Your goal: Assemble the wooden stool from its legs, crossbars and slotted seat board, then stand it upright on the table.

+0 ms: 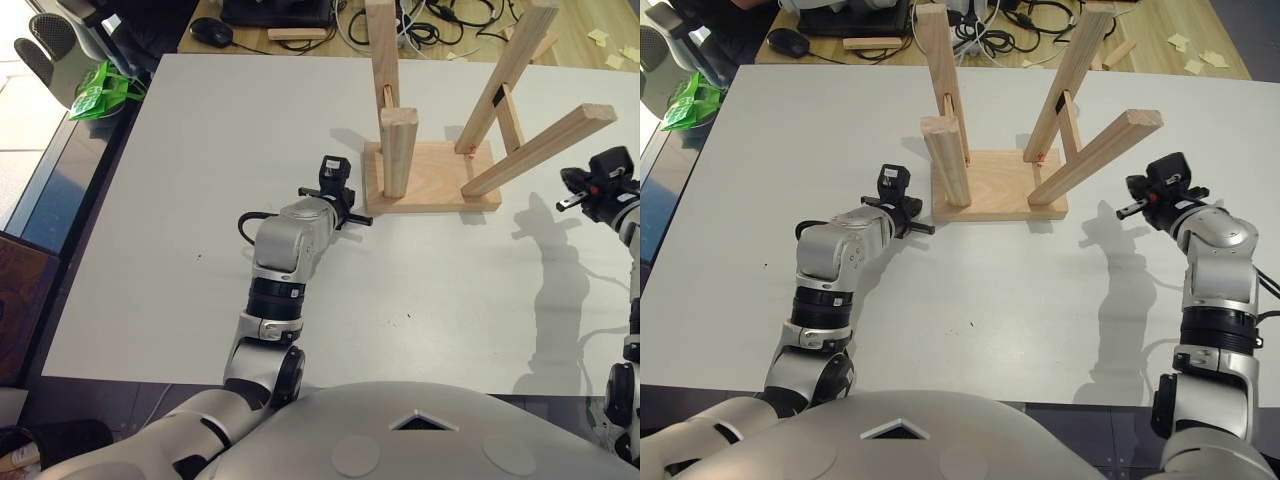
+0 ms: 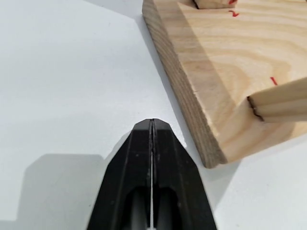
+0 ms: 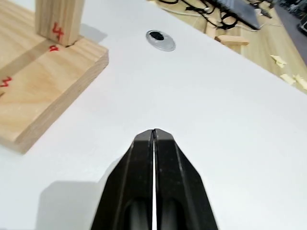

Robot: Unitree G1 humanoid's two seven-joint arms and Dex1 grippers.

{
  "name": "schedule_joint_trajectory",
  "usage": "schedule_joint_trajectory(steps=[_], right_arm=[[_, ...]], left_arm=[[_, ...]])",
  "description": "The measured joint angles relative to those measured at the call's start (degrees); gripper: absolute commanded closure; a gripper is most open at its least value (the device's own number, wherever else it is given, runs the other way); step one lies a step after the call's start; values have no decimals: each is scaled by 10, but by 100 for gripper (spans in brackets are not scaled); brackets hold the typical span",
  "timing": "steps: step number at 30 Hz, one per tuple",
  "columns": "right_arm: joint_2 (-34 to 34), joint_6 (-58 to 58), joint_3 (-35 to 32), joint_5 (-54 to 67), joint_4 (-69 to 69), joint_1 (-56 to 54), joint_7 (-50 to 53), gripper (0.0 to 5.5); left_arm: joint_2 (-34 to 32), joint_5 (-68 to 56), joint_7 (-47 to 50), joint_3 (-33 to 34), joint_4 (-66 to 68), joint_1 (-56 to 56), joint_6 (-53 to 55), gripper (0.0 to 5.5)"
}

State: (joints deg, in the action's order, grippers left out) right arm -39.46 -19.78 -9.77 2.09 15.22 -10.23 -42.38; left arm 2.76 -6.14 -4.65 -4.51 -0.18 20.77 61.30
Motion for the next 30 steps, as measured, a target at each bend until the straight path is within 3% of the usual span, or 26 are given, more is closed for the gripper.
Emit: schedule_joint_trajectory(steps=[7,20,30], right_arm=[[-13,-127,12,89,-40,27,-87,550],[-14,-116,75,76,16,-20,-88,550],[3,-91,76,100,54,-44,-132,550]], left_arm=[[15,-36,-17,22,-13,-6,58,547],[15,-34,-21,-4,10,-1,25,547],[23,-50,-43,-12,29,5,22,547]])
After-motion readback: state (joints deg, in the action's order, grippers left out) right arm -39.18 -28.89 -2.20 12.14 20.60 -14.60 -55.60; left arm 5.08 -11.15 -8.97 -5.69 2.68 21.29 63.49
